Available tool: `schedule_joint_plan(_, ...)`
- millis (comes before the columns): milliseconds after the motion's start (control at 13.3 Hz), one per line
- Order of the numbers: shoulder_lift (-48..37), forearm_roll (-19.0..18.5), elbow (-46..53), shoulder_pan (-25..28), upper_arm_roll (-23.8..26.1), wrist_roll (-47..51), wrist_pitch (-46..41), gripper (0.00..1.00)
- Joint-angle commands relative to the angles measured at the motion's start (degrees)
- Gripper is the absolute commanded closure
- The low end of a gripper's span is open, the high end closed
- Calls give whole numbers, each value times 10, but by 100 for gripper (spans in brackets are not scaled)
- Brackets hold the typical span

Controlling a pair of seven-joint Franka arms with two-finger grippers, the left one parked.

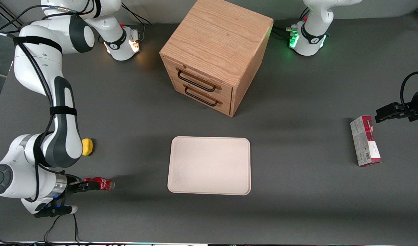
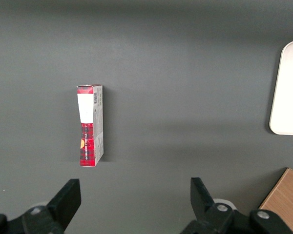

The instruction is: Place coke bottle on tray

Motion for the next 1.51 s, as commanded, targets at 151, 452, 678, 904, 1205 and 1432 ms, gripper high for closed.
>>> schedule_joint_plan(151,-23,4,-48,7,-6,3,5,1)
schedule_joint_plan(452,-37,4,-51,7,-8,3,-7,34)
schedule_joint_plan(678,-44,-7,-52,7,-9,3,-21,62)
schedule_joint_plan(904,-48,-17,-51,6,-9,-3,-39,65)
schedule_joint_plan(1205,-48,-23,-51,6,-9,-1,-39,65)
schedule_joint_plan(1432,-71,-29,-46,5,-8,1,-59,66)
